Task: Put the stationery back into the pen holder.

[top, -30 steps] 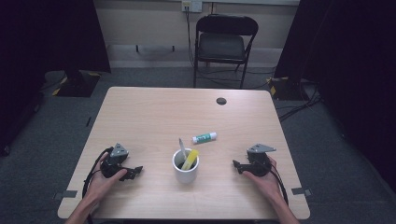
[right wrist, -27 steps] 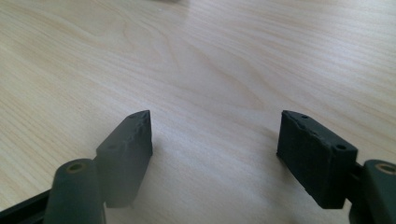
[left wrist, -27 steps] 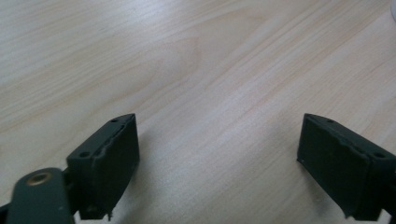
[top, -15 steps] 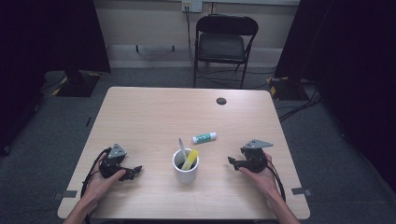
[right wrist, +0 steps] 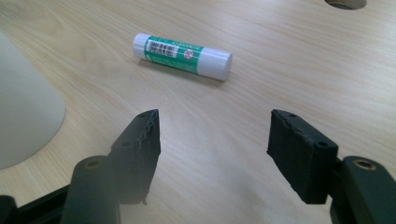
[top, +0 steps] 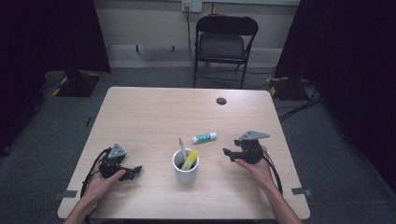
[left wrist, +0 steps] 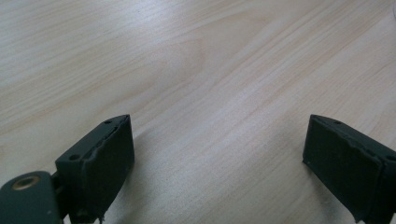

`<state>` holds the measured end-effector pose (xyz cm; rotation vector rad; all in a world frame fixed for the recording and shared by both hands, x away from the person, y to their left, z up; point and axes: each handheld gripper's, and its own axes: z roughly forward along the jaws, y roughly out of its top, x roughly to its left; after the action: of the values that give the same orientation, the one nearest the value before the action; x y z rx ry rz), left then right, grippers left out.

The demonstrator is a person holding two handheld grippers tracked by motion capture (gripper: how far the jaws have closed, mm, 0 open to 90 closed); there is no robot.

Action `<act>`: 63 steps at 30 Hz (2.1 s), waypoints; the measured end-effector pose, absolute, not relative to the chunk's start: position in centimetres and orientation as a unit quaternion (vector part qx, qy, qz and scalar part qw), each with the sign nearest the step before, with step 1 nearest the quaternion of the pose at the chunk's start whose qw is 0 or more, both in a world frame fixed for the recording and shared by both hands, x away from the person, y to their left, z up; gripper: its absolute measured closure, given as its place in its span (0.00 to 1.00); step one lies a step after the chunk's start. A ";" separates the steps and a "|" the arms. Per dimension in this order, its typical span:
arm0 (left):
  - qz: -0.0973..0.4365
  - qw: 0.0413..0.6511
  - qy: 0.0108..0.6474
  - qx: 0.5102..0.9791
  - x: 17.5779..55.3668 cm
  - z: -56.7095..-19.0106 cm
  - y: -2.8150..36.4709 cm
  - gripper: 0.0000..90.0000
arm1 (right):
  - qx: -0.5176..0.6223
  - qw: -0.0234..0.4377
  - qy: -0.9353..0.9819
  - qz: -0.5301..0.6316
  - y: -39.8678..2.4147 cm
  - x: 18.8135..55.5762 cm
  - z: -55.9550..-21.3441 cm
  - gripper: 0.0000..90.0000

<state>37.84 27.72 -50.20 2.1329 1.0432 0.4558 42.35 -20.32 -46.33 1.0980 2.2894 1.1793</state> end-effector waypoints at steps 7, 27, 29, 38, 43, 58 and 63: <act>0.176 0.354 0.404 0.825 37.8 -50.2 27.7 0.09 | 0.359 0.171 0.813 0.425 -18.3 42.9 -45.3 0.39; 0.177 0.354 0.404 0.824 37.8 -50.2 27.7 0.09 | 0.332 0.163 0.824 0.430 -13.4 47.8 -45.0 0.44; 0.177 0.354 0.406 0.824 37.8 -50.2 27.7 0.09 | 0.318 0.159 0.836 0.419 -12.7 48.4 -45.2 0.45; 0.176 0.355 0.406 0.824 37.8 -50.2 27.6 0.09 | 0.327 0.151 0.838 0.409 -12.1 49.3 -46.8 0.44; 0.176 0.355 0.406 0.823 37.8 -50.2 27.6 0.09 | 0.326 0.156 0.844 0.395 -12.0 49.9 -47.6 0.43; 0.176 0.354 0.406 0.824 37.8 -50.2 27.6 0.09 | 0.322 0.131 0.854 0.388 -12.9 49.4 -48.2 0.57; 0.176 0.354 0.406 0.824 37.8 -50.2 27.6 0.09 | 0.316 0.129 0.857 0.386 -13.0 48.4 -48.1 0.65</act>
<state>37.78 27.63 -50.21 2.1292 1.0490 0.4561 48.42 -13.03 -48.09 0.9184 2.4909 1.1218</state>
